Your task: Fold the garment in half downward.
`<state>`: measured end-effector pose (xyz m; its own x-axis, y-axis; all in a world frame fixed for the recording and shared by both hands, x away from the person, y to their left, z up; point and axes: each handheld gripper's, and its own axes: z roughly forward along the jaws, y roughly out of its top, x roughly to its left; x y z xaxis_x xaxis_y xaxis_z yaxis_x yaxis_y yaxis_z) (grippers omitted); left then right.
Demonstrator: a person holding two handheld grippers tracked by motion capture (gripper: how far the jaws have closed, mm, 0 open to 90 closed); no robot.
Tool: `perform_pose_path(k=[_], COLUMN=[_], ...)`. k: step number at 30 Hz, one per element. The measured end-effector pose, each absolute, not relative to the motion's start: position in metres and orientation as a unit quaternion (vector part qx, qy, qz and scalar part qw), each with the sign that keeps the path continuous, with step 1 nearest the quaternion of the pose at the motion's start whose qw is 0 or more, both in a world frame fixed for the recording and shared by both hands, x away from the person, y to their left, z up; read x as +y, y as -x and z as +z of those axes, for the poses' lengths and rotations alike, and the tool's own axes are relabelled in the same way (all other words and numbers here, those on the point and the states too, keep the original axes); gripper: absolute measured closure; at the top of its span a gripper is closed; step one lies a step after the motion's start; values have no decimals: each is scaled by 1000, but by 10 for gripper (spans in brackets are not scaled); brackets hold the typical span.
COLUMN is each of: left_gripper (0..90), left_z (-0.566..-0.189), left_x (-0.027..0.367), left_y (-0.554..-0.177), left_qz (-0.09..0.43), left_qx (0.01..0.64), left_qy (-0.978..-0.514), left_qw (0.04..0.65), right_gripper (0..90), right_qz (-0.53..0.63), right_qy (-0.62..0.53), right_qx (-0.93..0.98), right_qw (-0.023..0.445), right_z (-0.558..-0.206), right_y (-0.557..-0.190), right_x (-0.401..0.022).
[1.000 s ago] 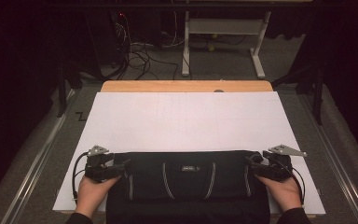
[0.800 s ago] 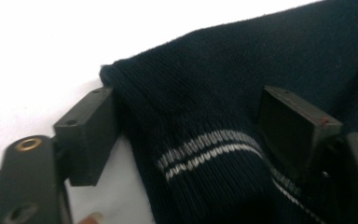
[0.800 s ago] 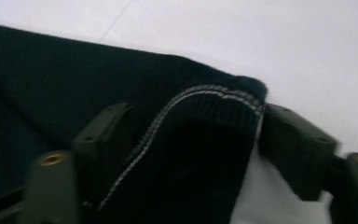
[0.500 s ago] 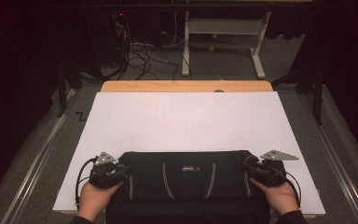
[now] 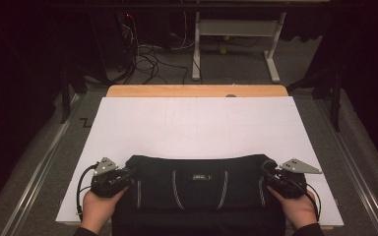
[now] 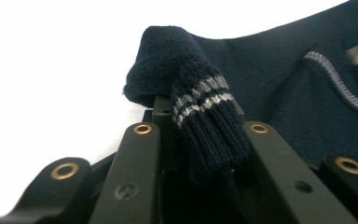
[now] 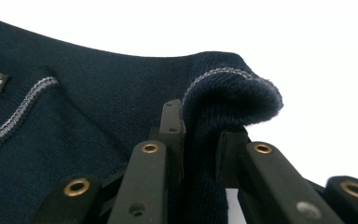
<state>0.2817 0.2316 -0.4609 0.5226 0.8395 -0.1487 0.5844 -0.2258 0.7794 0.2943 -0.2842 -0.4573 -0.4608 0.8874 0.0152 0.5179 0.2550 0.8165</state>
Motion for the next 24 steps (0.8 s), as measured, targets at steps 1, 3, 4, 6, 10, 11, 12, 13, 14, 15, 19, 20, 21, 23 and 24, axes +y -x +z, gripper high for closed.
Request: perform_pose_path(k=[1,3,4,6,10,11,12,13,14,15,19,20,21,23,24], left_gripper=[721,724,724,724,725,726,727,728,731,731,732,732,732,732,732], left_z=[-459,-454,-452,-454,-461,-461,-462,-462,-463,-463,-465,-466,-466,-466,-467], left_x=[232,231,231,232,232,232,231,231,231,231,230,230,229,230,230], left_y=[-280,-276,-276,-281,-296,-300,-304,-307,-311,-315,-329,-332,-335,-341,-344], left_qz=[155,165,174,175,160,160,160,156,153,151,149,150,151,148,147], left_qx=[461,452,444,445,456,456,457,460,464,468,477,477,479,484,487], left_qy=[-767,-769,-776,-780,-783,-785,-786,-785,-782,-780,-779,-780,-779,-773,-769], left_qw=[419,421,413,403,391,386,384,384,388,388,379,377,377,382,386], right_gripper=[778,778,778,779,781,781,781,782,783,783,783,783,783,782,782], right_qz=[398,404,406,399,389,386,383,380,377,373,367,365,363,361,361], right_qy=[-463,-461,-459,-450,-454,-455,-455,-456,-456,-457,-464,-466,-466,-468,-470], right_qx=[756,753,752,758,761,762,762,763,765,766,764,763,764,764,762], right_qw=[236,241,244,252,250,252,254,256,257,258,258,258,259,259,260], right_z=[-456,-453,-452,-452,-453,-453,-453,-453,-453,-453,-455,-455,-456,-457,-458], right_y=[-293,-291,-291,-292,-303,-306,-309,-312,-315,-319,-333,-336,-339,-345,-347], right_x=[-284,-285,-285,-284,-284,-283,-282,-281,-281,-280,-279,-279,-279,-279,-279])
